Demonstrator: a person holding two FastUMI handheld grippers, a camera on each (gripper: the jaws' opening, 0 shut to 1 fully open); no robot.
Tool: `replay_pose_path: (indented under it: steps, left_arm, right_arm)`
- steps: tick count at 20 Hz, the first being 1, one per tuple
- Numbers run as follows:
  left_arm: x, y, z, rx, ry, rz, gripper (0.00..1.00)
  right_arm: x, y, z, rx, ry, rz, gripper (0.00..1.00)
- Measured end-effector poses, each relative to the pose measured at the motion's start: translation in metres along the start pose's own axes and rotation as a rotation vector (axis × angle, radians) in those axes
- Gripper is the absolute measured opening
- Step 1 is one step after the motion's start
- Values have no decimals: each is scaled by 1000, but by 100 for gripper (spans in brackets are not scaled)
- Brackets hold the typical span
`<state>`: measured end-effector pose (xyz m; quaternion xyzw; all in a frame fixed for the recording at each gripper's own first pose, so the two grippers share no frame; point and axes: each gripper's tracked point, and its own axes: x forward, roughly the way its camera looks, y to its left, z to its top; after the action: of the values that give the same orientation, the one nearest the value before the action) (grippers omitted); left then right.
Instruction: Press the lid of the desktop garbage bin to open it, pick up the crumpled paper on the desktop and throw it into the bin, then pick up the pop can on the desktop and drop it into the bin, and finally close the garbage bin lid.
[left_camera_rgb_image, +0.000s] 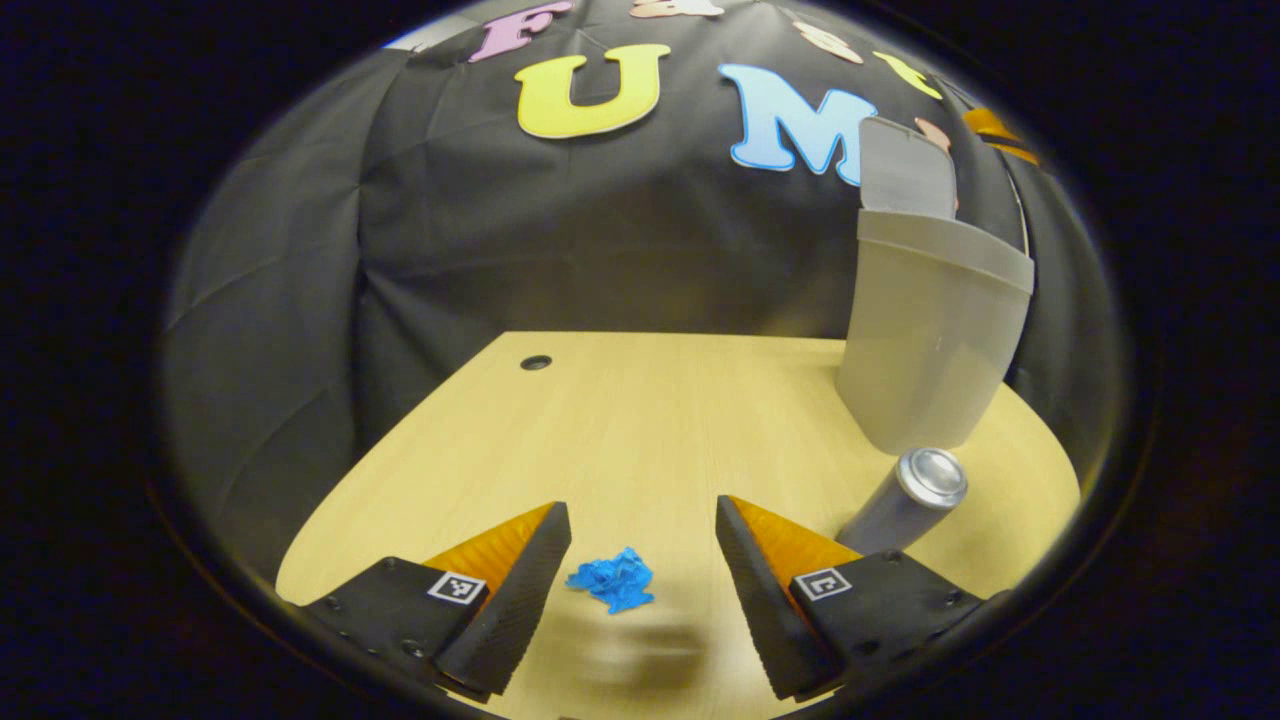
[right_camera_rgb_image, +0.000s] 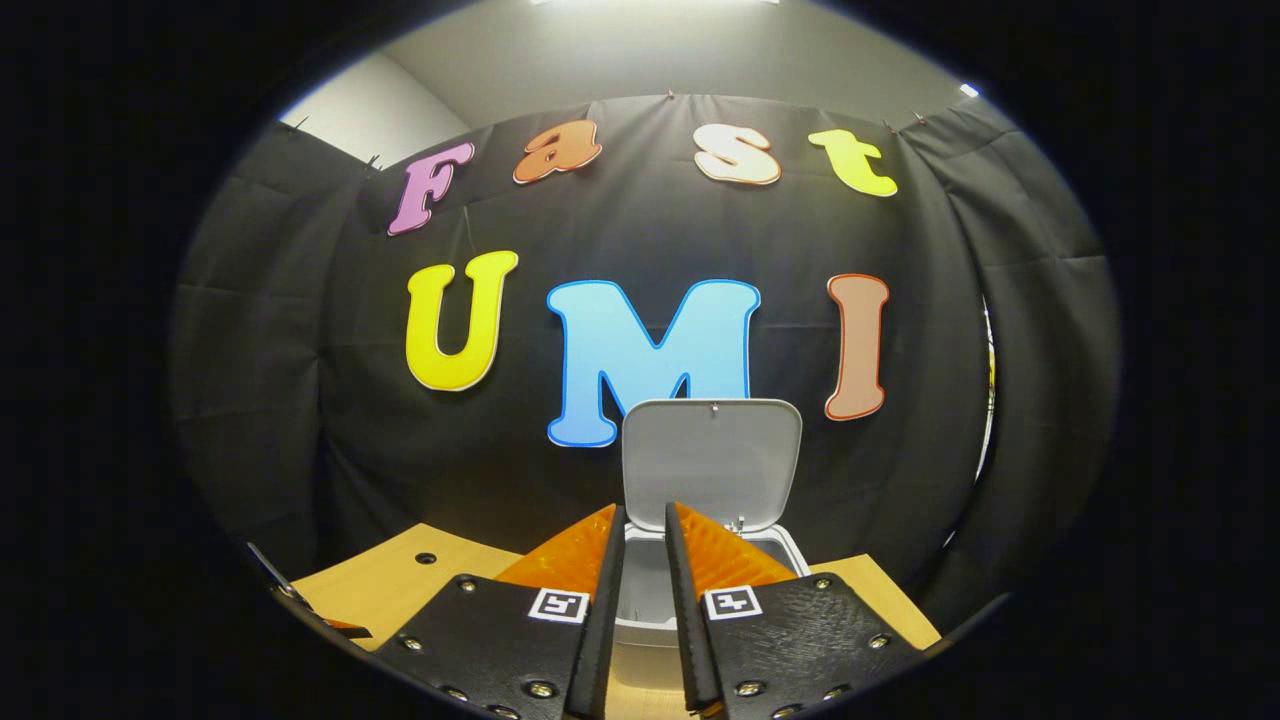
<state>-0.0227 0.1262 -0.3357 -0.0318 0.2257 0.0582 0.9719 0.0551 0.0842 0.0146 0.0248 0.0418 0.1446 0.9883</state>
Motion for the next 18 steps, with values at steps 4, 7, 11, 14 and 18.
replay_pose_path:
  steps: [4, 7, 11, 14, 18]
  left_arm:
    - [16, 7, -26, -13, 50, 2, 96]
    - [28, 17, -43, -23, 88, 21, 96]
    - [38, 24, -61, -23, 129, 30, 96]
    - [45, 26, -72, -21, 159, 35, 96]
    - [47, 26, -78, -31, 173, 51, 90]
  right_arm:
    - [-2, -8, -4, -25, 24, -19, 28]
    - [-4, -15, -7, -31, 42, -37, 28]
    - [-5, -22, -12, -45, 64, -56, 28]
    - [-7, -24, -16, -58, 80, -59, 28]
    - [-9, -22, -20, -72, 99, -54, 28]
